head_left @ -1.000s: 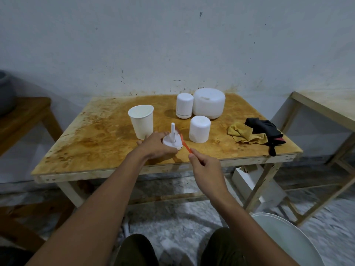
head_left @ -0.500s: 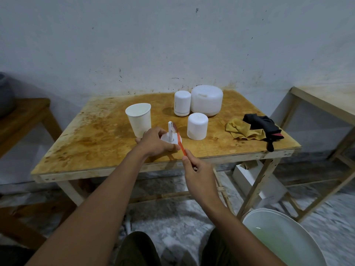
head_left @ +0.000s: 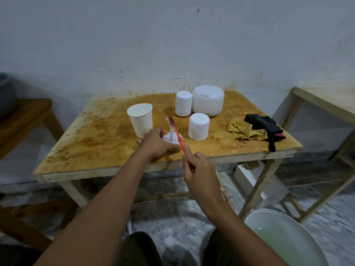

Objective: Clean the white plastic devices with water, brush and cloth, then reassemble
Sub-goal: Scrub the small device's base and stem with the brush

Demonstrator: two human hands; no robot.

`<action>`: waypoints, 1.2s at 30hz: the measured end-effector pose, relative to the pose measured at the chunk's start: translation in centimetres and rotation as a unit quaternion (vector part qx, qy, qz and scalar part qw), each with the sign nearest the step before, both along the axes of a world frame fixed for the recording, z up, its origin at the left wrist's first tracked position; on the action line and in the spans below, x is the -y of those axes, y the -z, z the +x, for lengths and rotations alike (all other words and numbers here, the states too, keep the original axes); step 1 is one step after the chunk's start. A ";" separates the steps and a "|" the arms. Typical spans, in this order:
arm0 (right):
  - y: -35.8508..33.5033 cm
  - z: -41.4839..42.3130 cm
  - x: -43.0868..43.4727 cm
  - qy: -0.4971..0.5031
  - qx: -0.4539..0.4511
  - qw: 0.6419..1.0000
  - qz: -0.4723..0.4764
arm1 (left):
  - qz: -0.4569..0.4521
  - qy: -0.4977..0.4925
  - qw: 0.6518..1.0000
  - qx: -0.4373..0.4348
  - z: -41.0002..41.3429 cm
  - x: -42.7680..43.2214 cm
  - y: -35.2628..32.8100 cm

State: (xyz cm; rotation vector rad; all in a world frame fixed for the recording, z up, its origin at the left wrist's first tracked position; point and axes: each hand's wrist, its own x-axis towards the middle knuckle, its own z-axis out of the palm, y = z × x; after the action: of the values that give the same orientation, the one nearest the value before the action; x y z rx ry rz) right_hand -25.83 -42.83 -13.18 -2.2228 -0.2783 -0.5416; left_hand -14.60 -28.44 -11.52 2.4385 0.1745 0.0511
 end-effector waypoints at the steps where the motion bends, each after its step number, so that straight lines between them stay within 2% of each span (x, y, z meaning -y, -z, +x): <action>1: 0.0 0.3 0.3 0.005 0.014 0.999 -0.041 | -0.002 -0.003 1.000 0.000 0.0 0.1 0.0; 5: -1.3 1.2 1.4 0.025 0.041 0.992 -0.120 | -0.003 -0.020 1.000 0.005 0.0 0.3 0.4; 13: -3.0 1.4 2.6 -0.005 0.046 0.975 -0.217 | -0.011 -0.023 1.000 0.003 0.1 0.3 0.7; 21: -4.0 1.6 2.3 -0.016 -0.020 0.999 -0.027 | -0.014 -0.016 1.000 0.003 0.0 0.2 0.5; 26: -0.6 -0.2 1.8 -0.009 -0.135 0.985 0.107 | -0.024 -0.018 0.999 0.010 -0.2 0.2 0.4; 31: -0.2 -0.8 0.3 0.002 -0.089 0.974 0.209 | -0.013 -0.029 0.999 0.005 -0.1 0.5 0.6; 36: 0.1 -0.4 -0.2 0.000 -0.103 0.970 0.222 | -0.020 -0.028 0.999 0.010 -0.1 0.4 0.8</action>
State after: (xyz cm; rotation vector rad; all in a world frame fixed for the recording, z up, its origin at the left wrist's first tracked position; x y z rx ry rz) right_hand -26.25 -42.60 -13.26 -1.8223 -0.0415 -0.3290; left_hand -14.72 -28.81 -12.28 2.3918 0.2312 0.0962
